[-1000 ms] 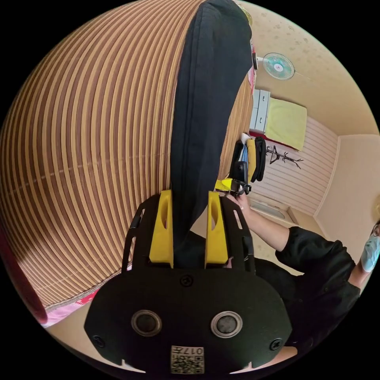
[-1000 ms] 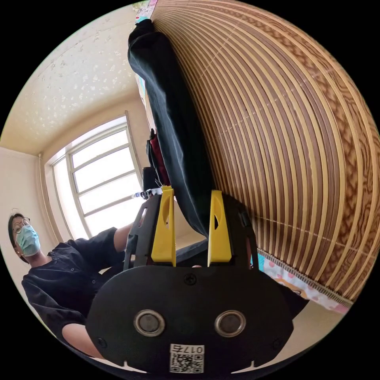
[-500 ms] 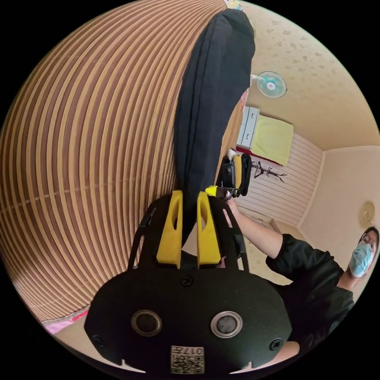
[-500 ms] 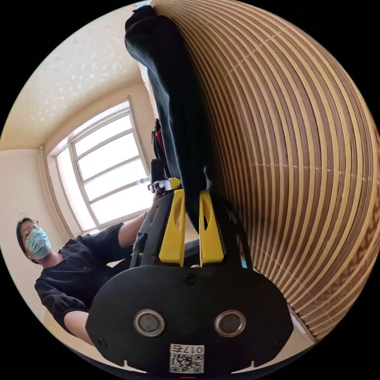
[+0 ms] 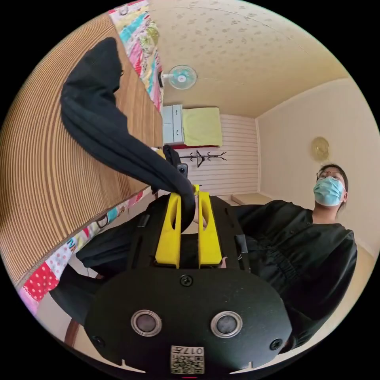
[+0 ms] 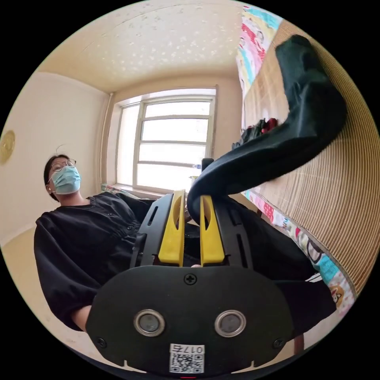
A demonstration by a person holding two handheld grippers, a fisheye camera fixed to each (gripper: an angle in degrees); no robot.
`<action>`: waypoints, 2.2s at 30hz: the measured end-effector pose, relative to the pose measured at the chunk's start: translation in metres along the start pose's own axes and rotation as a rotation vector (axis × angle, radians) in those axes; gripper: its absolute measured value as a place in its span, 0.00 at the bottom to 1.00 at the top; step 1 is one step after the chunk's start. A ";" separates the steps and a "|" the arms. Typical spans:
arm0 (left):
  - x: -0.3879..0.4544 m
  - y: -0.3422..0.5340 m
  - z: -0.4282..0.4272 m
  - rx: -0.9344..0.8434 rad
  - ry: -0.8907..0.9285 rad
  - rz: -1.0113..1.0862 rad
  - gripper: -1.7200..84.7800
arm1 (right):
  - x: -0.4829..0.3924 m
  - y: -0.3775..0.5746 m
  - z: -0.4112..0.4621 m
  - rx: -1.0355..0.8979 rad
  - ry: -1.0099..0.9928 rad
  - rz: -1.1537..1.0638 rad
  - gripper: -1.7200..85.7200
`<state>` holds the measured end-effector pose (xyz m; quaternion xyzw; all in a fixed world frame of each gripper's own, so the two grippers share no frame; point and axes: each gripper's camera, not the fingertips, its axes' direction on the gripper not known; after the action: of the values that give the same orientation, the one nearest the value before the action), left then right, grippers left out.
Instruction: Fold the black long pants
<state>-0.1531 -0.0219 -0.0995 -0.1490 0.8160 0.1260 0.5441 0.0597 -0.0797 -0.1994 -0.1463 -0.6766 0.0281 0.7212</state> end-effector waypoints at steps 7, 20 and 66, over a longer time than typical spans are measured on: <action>0.194 -0.024 0.035 -0.059 -0.092 0.429 0.08 | -0.182 -0.008 0.021 -0.073 0.070 -0.447 0.08; 0.377 -0.032 0.081 0.014 -0.168 0.792 0.09 | -0.382 0.020 0.081 -0.104 0.296 -0.960 0.07; -0.156 -0.153 -0.001 -0.268 -0.663 -0.504 0.28 | 0.081 -0.101 0.065 -0.028 0.848 0.639 0.27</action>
<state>-0.0387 -0.1467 0.0390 -0.3643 0.5119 0.1349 0.7662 -0.0131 -0.1459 -0.0934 -0.3533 -0.2474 0.1757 0.8849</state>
